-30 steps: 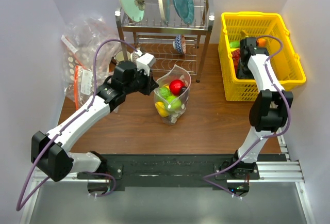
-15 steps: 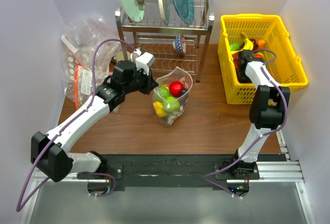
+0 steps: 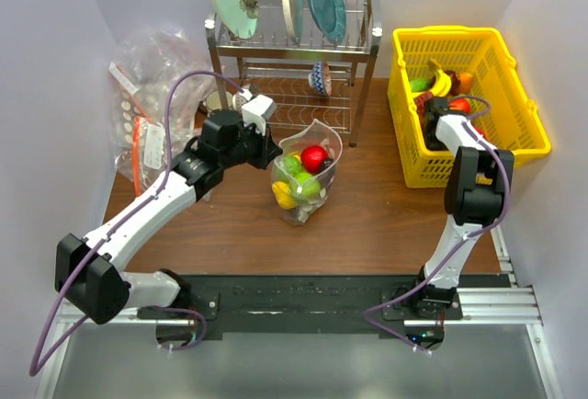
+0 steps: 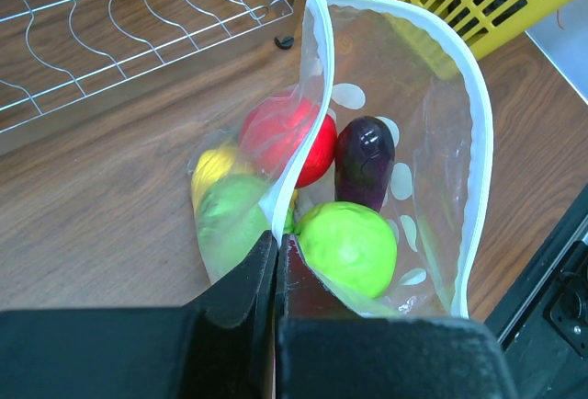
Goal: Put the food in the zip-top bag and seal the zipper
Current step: Pick up the fake fruit from the bin.
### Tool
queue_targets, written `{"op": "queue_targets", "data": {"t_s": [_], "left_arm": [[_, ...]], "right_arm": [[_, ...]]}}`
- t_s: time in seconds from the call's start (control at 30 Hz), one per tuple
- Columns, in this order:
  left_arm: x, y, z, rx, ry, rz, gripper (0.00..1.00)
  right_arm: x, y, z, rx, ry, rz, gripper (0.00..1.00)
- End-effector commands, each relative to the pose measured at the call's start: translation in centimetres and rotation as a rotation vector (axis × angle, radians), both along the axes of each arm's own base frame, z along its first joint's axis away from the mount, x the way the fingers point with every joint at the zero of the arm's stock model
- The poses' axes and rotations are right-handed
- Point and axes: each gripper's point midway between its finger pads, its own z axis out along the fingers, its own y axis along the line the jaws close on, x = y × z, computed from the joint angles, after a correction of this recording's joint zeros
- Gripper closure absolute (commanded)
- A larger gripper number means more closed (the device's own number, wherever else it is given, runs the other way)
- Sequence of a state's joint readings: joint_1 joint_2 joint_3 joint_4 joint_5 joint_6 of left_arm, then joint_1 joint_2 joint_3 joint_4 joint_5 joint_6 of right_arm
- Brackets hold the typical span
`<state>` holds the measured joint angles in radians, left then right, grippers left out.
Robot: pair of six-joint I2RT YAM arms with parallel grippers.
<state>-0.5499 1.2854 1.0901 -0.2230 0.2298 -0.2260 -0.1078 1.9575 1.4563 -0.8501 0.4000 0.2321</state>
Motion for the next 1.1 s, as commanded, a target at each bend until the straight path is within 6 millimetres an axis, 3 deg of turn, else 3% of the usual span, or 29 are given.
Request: {"op": "queue_targets", "data": {"t_s": [0.0,0.2,0.33,0.73,0.9,1.07], "left_arm": [[0.8,0.1,1.3,-0.033,-0.056,0.021,1.0],[1.2,0.1,0.8,-0.028,-0.066,0.029,1.0],[1.6,0.1,0.3,-0.013,-0.056,0.034,1.0],[2.0,0.1,-0.8,0.012,-0.043,0.041,1.0],[2.2,0.2,-1.1,0.022,-0.041,0.049,1.0],[2.4,0.3,-1.2,0.028,-0.043,0.057,1.0]], "right_arm": [[-1.7,-1.4,-0.7,-0.058,0.05,-0.062,0.29],[-1.3,-2.9,3.5,-0.161,-0.053,-0.085,0.25],[-1.4,-3.5,4.4,-0.195,-0.061,-0.088,0.21],[-1.1,-4.3,-1.9,-0.121,0.033,-0.101,0.23],[-0.1,-5.3,-0.7,-0.164,-0.03,-0.125,0.29],[0.5,-6.0,-0.8,-0.191,-0.057,-0.156,0.44]]}}
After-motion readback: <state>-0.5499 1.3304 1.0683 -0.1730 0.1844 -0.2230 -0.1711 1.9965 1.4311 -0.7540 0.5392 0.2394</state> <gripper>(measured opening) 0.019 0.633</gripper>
